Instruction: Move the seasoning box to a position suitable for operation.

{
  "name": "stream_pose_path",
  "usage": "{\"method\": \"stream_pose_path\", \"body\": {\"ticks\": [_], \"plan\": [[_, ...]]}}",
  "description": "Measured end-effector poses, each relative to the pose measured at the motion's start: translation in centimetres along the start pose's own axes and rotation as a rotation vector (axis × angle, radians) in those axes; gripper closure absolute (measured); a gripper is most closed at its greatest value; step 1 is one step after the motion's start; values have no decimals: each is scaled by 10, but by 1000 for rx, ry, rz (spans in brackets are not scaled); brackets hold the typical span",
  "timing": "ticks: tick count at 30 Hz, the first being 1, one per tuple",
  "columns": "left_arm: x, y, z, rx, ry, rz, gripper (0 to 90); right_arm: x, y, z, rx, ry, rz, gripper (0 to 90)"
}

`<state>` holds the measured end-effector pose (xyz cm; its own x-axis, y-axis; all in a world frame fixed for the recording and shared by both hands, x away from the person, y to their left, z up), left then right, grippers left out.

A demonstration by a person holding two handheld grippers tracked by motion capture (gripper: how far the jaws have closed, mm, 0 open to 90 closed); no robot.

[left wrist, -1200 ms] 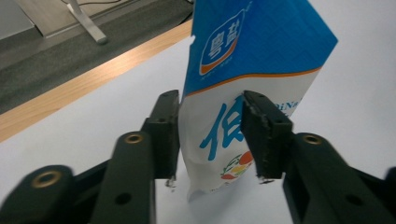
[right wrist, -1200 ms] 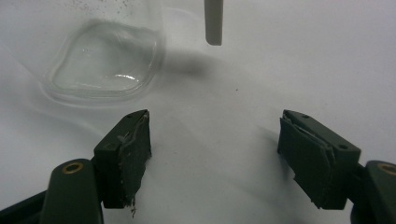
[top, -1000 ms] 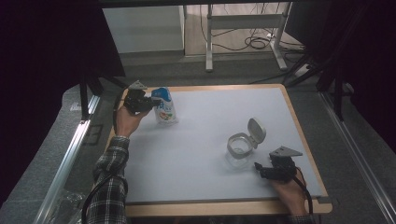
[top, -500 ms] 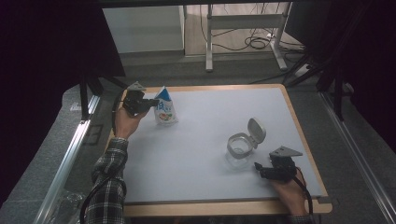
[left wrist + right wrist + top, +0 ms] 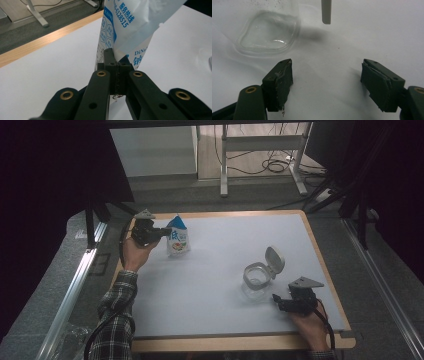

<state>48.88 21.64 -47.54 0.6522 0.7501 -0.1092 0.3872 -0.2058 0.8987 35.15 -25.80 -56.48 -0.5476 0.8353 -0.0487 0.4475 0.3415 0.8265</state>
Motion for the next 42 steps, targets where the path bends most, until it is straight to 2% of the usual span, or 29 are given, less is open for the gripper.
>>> {"method": "stream_pose_path", "body": {"ticks": [18,28,37,42], "plan": [[-13,3,-6,-47,-42,-30,900,0,0,0,0,0,0,258],[-30,7,-17,-59,-69,-21,900,0,0,0,0,0,0,258],[-56,6,-26,-50,-101,-3,900,0,0,0,0,-1,0,259],[-65,5,-29,-52,-114,4,900,0,0,0,1,0,-1,258]]}}
Point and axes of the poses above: each handheld gripper's, and its own axes: z roughly forward along the jaws, y roughly out of its top, x roughly to its left, the point moved 5 cm from there along z, roughly forward along the jaws, and after that the axes turned 8 degrees about -x, right-handed, at the moved point
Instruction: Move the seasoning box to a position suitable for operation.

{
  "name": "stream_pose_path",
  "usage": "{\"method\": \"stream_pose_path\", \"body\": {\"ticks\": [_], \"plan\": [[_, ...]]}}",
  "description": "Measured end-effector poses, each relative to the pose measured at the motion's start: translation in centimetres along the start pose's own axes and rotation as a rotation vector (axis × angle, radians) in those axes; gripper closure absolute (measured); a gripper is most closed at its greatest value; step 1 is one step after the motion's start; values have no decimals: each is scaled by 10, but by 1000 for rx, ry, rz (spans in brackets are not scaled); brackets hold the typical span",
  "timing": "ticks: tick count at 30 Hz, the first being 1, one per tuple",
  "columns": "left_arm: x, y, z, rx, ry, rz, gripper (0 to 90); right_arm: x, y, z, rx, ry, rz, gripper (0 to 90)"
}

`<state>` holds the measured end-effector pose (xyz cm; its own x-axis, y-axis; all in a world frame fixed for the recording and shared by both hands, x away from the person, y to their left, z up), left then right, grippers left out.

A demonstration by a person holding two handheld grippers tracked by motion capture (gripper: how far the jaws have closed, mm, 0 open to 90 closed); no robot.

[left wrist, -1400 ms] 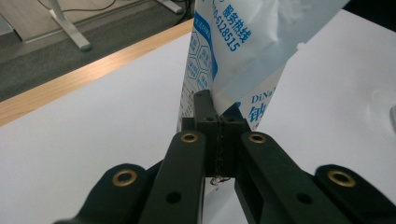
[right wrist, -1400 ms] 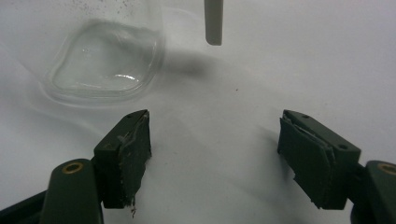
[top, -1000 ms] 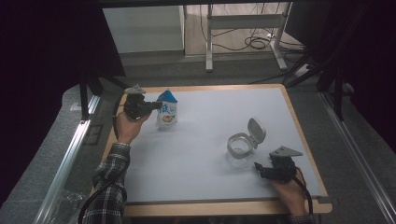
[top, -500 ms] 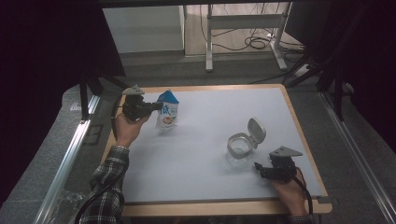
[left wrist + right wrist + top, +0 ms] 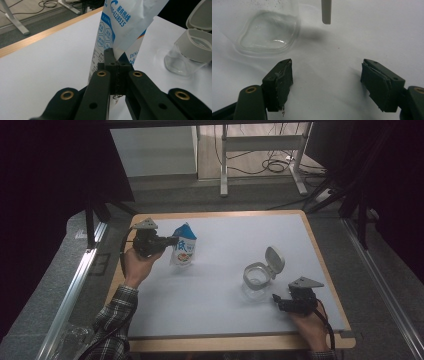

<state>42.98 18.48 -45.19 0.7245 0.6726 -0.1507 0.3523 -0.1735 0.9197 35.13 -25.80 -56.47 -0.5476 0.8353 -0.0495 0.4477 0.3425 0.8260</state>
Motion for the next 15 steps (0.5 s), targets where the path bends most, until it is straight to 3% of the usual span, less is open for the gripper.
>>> {"method": "stream_pose_path", "body": {"ticks": [15], "plan": [[-26,-8,-3,-9,-47,2,900,0,0,0,2,-5,-4,250]]}}
Point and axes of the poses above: each handheld gripper's, and its own axes: z roughly forward along the jaws, y roughly out of its top, x roughly to its left, the point moved 5 cm from there along z, roughly forward along the jaws, and after that the axes turned 8 degrees about -x, right-handed, at the moved point
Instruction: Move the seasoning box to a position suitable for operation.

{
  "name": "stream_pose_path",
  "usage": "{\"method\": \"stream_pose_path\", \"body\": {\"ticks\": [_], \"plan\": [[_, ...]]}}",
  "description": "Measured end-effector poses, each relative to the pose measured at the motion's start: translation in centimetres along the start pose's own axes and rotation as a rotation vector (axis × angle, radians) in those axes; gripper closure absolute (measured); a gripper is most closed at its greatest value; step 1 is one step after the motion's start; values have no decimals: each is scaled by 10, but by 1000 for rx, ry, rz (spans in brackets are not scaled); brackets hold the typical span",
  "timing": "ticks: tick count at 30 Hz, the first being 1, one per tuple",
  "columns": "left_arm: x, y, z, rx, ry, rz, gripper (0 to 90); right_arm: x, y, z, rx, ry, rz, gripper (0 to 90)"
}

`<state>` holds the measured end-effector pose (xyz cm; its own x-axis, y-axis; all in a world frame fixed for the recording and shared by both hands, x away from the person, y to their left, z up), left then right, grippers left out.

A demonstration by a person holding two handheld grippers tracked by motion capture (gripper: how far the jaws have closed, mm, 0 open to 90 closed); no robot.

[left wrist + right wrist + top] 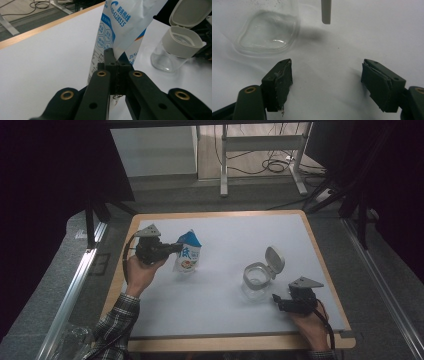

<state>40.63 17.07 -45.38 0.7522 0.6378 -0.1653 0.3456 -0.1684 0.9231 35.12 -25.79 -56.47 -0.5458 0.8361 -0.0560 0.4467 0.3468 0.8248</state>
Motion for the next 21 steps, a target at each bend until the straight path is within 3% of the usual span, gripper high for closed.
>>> {"method": "stream_pose_path", "body": {"ticks": [21], "plan": [[-37,-7,-1,-2,-50,12,900,0,0,0,9,-23,8,201]]}}
Point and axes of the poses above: each handheld gripper's, and its own axes: z roughly forward along the jaws, y roughly out of its top, x roughly to its left, the point moved 5 cm from there along z, roughly forward along the jaws, and after that the axes turned 8 degrees about -x, right-handed, at the moved point
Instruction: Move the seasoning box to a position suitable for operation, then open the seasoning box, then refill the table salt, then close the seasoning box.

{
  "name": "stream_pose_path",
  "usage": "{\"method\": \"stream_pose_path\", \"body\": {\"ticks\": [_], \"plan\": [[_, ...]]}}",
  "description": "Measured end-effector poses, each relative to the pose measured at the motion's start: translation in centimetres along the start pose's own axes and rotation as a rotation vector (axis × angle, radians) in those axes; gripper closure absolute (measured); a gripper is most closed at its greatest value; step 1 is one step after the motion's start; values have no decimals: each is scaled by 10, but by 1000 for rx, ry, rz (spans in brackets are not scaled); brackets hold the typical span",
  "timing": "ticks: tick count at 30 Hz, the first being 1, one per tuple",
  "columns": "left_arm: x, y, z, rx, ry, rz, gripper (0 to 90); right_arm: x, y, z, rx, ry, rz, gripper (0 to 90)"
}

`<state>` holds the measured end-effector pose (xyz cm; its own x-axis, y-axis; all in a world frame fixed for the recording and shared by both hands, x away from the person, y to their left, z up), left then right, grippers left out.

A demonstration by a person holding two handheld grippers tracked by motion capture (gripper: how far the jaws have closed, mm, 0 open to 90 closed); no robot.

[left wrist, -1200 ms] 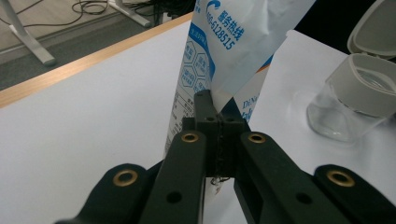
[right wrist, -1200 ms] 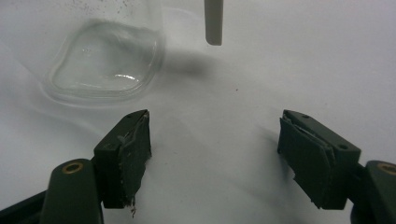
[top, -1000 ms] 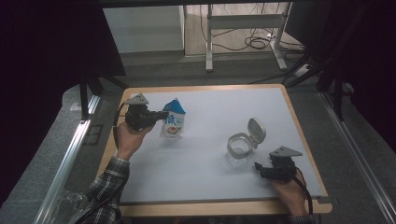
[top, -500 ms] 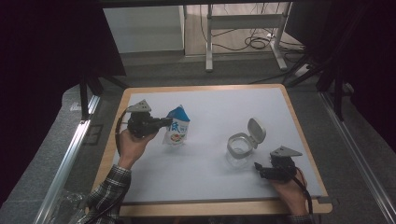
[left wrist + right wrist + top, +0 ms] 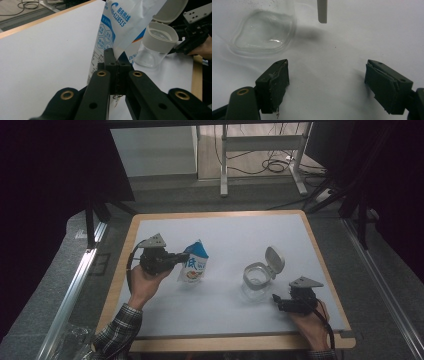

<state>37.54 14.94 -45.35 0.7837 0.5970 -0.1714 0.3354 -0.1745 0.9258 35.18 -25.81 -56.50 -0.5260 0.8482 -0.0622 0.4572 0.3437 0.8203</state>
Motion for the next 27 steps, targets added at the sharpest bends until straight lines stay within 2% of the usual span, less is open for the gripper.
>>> {"method": "stream_pose_path", "body": {"ticks": [13,24,27], "plan": [[-20,-1,-2,-11,-27,9,900,5,0,-4,-12,-24,-32,205],[-34,-5,2,-15,-55,7,900,19,1,-16,-29,18,-36,214],[-41,-6,4,-14,-73,11,900,28,2,-19,-36,38,-51,220]]}}
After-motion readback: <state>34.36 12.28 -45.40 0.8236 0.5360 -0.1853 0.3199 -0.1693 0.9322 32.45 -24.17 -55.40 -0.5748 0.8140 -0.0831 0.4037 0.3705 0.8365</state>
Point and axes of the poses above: each handheld gripper's, and its own axes: z roughly forward along the jaws, y roughly out of its top, x roughly to its left, the point moved 5 cm from there along z, roughly forward along the jaws, and after that the axes turned 8 degrees about -x, right-handed, at the moved point
